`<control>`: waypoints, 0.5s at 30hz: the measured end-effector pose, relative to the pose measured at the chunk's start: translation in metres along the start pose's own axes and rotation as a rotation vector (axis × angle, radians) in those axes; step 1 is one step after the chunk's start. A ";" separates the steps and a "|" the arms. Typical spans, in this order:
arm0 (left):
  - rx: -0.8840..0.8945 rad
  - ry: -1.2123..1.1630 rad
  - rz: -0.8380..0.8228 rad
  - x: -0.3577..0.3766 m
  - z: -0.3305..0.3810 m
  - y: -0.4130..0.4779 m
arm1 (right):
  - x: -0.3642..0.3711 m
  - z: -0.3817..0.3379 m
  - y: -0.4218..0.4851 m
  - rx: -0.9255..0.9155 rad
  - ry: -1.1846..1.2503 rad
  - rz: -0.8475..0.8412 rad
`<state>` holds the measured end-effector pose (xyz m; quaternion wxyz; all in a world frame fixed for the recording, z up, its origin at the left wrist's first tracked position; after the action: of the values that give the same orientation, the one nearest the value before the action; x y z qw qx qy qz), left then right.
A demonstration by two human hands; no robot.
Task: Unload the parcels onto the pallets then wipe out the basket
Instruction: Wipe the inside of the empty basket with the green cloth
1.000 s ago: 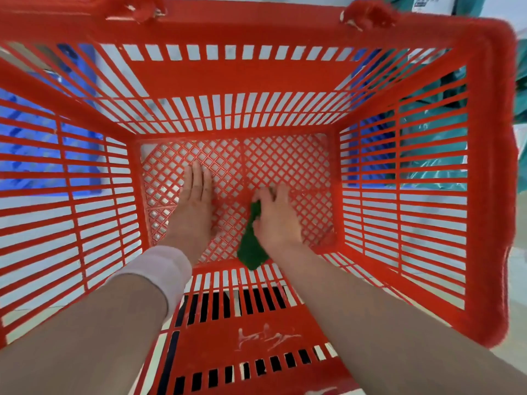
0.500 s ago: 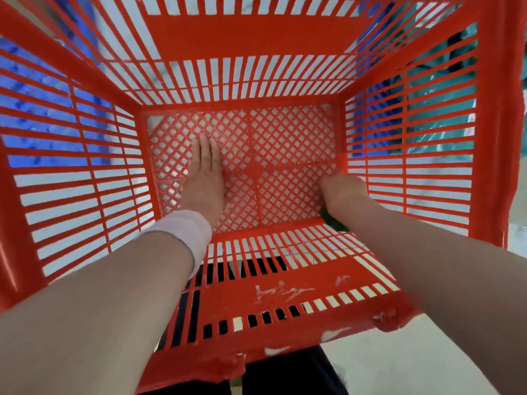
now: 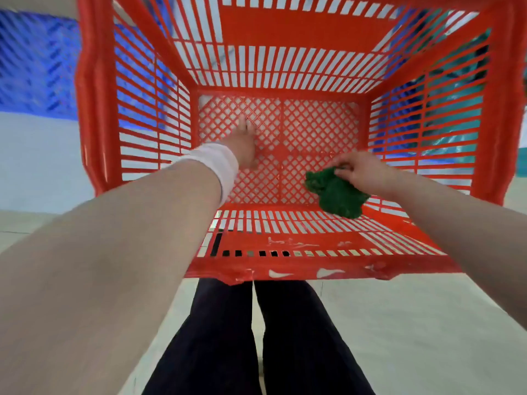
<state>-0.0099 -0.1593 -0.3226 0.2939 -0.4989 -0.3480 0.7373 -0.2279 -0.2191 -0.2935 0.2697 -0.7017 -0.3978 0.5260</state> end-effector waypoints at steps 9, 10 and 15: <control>0.091 -0.470 0.606 -0.002 0.000 -0.190 | -0.020 -0.070 -0.113 -0.231 0.512 -0.222; 0.071 -0.475 0.641 0.012 0.001 -0.210 | -0.020 -0.076 -0.124 -0.256 0.508 -0.227; 0.083 -0.284 0.659 0.060 0.001 -0.251 | -0.002 -0.086 -0.180 -0.386 0.406 -0.057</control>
<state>-0.0084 0.0342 -0.1515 0.0091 -0.4645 -0.1758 0.8679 -0.1953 -0.1203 -0.1231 0.2201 -0.8197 -0.4478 0.2813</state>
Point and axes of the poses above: each hand's wrist, its own y-axis towards the middle knuckle, its own x-axis out of the palm, z = x × y, the point moved 1 cm from there along y, towards the middle knuckle, and after that the axes turned 5 degrees about x, right-handed, at the moved point
